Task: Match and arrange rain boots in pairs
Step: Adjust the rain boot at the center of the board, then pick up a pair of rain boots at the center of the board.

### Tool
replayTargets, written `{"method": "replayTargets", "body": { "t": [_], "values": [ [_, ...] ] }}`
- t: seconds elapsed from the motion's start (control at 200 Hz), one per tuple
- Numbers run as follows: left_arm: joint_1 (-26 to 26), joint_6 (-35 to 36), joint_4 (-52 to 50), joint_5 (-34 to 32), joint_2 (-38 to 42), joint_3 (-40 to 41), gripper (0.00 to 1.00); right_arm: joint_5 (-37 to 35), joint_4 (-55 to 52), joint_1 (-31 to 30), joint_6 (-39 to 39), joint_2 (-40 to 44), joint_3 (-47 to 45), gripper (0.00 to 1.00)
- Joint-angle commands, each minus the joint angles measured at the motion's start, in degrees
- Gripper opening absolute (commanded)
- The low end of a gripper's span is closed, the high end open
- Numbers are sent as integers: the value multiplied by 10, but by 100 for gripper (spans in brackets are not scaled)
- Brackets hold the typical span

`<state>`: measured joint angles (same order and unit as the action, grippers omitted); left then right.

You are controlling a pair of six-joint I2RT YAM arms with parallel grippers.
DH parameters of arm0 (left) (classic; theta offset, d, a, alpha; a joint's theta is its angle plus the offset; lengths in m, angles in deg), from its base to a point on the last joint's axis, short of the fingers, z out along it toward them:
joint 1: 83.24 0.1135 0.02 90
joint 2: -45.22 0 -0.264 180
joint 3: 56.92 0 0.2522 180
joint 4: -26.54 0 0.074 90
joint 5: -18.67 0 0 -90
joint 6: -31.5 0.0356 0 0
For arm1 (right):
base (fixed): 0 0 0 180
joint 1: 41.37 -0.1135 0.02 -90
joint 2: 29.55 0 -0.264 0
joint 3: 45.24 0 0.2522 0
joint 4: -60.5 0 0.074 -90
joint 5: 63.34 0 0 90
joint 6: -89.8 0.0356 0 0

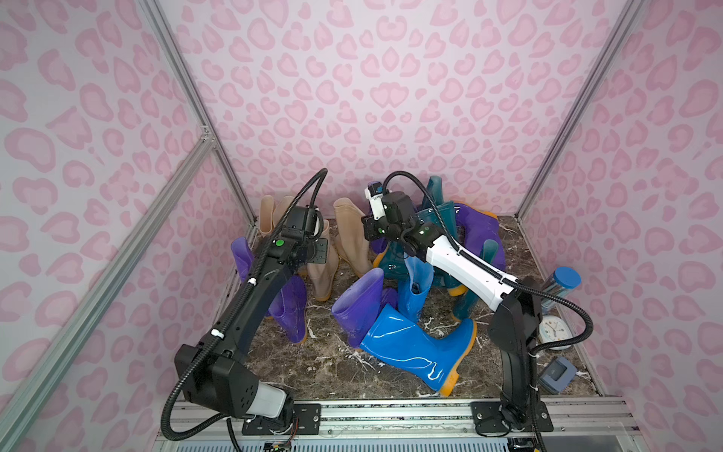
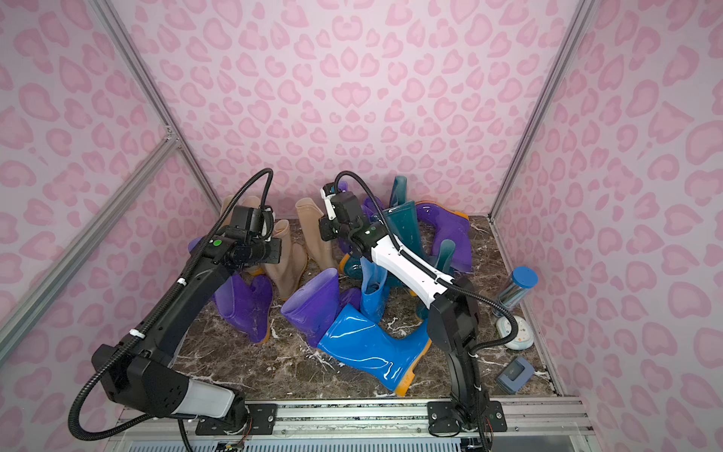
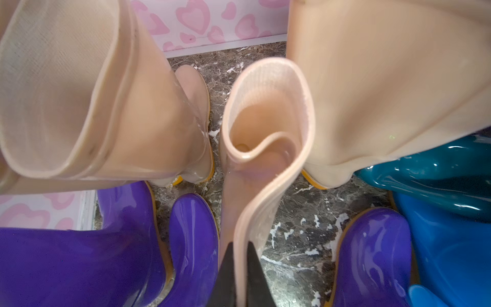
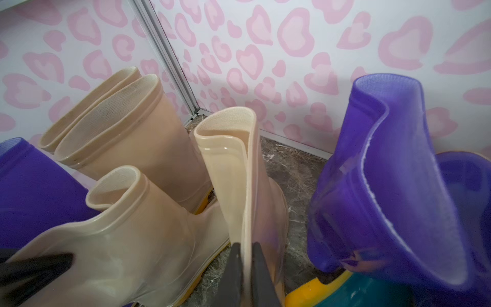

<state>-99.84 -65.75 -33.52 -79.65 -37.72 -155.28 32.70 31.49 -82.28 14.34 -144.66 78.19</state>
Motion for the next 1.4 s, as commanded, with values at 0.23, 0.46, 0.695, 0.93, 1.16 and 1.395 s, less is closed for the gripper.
{"method": "replayTargets", "body": {
  "t": [0.23,0.46,0.695,0.93,1.16,1.395],
  "values": [
    [0,-15,-9,28,23,8,9,62,29,-34,34,21,-33,6],
    [0,-20,-13,39,47,8,48,38,-18,-33,2,48,-21,46],
    [0,-16,-14,56,60,4,74,-4,-56,-30,-35,42,15,74],
    [0,-21,4,110,26,6,89,-5,-114,-32,-52,-14,94,80],
    [0,-27,12,124,-1,21,63,8,-105,-31,-49,-31,79,79],
    [2,3,-21,79,-38,-66,2,39,-119,-17,-42,-95,148,25]
  ]
}}
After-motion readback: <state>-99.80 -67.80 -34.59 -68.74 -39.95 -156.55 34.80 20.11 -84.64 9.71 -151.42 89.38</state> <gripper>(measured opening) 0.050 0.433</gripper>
